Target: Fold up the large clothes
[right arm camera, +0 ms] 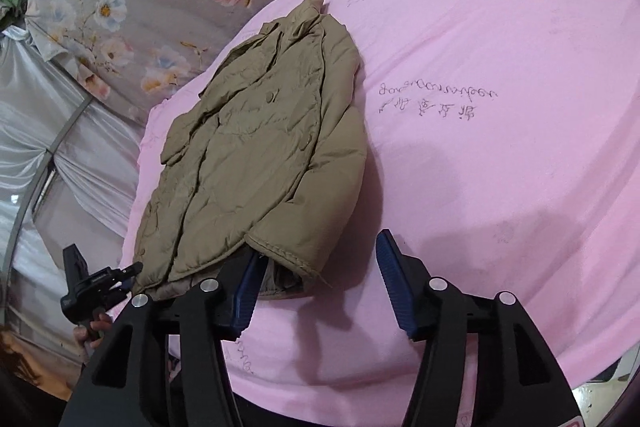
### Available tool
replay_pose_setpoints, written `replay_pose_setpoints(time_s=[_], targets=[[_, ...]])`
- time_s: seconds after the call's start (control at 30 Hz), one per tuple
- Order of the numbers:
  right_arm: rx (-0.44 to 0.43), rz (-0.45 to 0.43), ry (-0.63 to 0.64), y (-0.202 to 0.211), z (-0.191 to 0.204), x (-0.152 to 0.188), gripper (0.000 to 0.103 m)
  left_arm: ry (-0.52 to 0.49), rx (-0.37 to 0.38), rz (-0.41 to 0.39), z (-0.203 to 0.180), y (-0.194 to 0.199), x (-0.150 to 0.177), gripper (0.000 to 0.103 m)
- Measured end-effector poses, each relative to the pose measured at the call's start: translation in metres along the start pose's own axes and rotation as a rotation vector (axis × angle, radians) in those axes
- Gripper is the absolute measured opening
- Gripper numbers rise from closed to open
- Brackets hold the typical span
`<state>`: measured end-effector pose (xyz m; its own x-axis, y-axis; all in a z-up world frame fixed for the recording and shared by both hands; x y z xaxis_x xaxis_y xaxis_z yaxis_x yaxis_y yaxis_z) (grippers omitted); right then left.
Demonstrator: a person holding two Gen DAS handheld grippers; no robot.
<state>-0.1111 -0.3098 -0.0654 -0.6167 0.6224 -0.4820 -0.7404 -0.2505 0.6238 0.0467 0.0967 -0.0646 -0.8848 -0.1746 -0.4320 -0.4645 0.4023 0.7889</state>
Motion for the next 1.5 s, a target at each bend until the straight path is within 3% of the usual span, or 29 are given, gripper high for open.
replay_pose_setpoints(time_s=[0.13,0.23,0.3,0.57,0.6,0.63,0.73,0.83,0.97,1.07,1.2,1.33,1.5], targets=[[-0.038,0.03,0.055,-0.002,0.017,0.005,0.062,0.056,0.071,0.009,-0.002,-0.001,0.009,0.065],[-0.075,0.079,0.124,0.001,0.035,0.014,0.067,0.087,0.09,0.025,-0.004,-0.005,0.015,0.065],[-0.043,0.073,0.155,0.006,0.033,0.012,0.068,0.098,0.108,0.029,-0.006,-0.005,0.017,0.065],[-0.013,0.061,-0.038,-0.021,-0.001,-0.007,0.067,0.124,0.116,0.02,-0.006,-0.021,0.009,0.065],[-0.007,0.076,-0.043,-0.028,-0.003,-0.005,0.051,0.12,0.11,0.013,-0.006,-0.021,0.008,0.06],[-0.008,0.096,-0.04,-0.033,-0.001,-0.002,0.026,0.113,0.104,0.011,-0.006,-0.021,0.008,0.042],[-0.007,0.058,0.053,-0.026,0.014,-0.003,0.012,0.058,0.107,-0.009,-0.009,-0.01,0.005,0.012],[-0.069,-0.011,0.172,0.007,0.048,-0.012,0.009,0.016,0.119,-0.053,-0.016,0.014,0.0,0.008],[-0.167,-0.127,0.334,0.065,0.104,-0.028,0.008,-0.094,0.171,-0.176,-0.039,0.084,-0.016,0.007],[-0.226,-0.245,0.377,0.104,0.138,-0.055,0.008,-0.152,0.2,-0.302,-0.057,0.14,-0.038,0.007],[-0.259,-0.396,0.339,0.121,0.163,-0.11,0.008,-0.179,0.214,-0.411,-0.075,0.175,-0.074,0.008],[-0.182,-0.429,0.353,0.08,0.175,-0.157,0.008,-0.232,0.118,-0.459,-0.089,0.148,-0.118,0.009],[-0.051,-0.421,0.311,-0.006,0.172,-0.215,0.008,-0.258,-0.018,-0.428,-0.082,0.061,-0.179,0.01]])
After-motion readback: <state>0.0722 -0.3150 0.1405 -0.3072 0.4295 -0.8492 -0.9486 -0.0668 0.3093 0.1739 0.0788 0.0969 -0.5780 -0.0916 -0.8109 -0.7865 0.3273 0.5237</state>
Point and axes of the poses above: each gripper's, at about its wrist camera, not at the fingertips, and y roughly against the way its jaws point, z to its left, x to its underside, the point moved 10 cm from there along -y, roughly the way its jaws point, and after that the axes turned 5 degrees about -z, right-handed, at the moved point
